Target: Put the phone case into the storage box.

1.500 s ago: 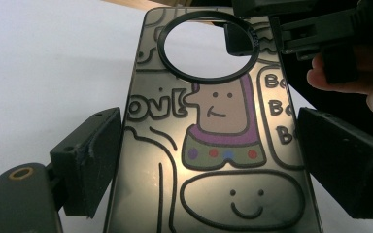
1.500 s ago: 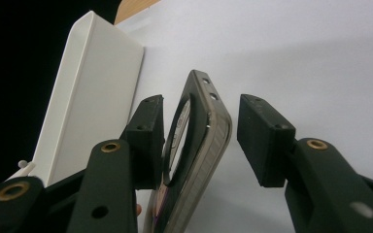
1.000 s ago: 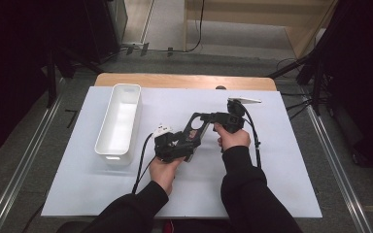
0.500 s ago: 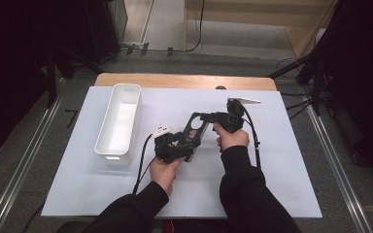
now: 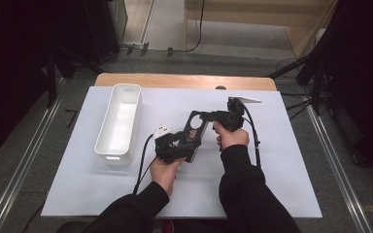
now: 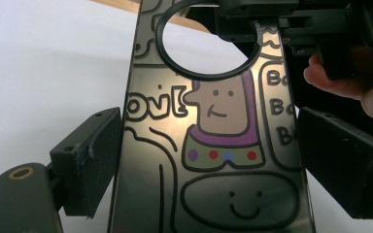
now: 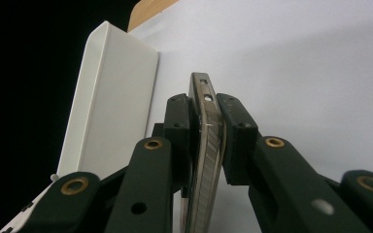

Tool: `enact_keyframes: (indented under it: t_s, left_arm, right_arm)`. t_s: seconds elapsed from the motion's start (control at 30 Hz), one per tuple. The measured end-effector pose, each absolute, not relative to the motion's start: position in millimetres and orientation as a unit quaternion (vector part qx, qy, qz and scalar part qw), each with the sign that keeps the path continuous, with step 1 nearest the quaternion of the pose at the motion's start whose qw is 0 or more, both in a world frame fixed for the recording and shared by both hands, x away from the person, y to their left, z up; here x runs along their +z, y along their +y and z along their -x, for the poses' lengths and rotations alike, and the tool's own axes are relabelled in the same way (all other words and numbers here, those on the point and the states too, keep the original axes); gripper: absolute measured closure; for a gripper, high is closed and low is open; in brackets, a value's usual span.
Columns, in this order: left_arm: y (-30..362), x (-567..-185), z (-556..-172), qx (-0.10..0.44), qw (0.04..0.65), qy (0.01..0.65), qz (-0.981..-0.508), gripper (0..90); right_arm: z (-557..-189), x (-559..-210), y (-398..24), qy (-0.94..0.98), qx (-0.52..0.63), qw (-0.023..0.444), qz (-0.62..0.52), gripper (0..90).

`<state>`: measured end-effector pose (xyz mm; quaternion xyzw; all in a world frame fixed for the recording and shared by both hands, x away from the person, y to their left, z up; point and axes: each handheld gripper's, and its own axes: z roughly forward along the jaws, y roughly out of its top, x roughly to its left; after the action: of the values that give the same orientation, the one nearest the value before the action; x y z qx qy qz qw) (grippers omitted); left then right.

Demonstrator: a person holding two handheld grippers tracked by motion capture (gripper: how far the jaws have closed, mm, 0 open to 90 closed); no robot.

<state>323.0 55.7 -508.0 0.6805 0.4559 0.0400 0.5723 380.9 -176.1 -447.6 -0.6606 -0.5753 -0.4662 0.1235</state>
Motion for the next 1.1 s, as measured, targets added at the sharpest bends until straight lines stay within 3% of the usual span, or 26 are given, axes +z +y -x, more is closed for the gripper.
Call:
enact_keyframes:
  t_s: [1.1]
  left_arm:
    - [58,-500,-328,0.039,0.573,0.425,-0.7,11.4]
  right_arm:
    - [-378,-433,-175,-0.585,-0.482,0.135,0.638,77.0]
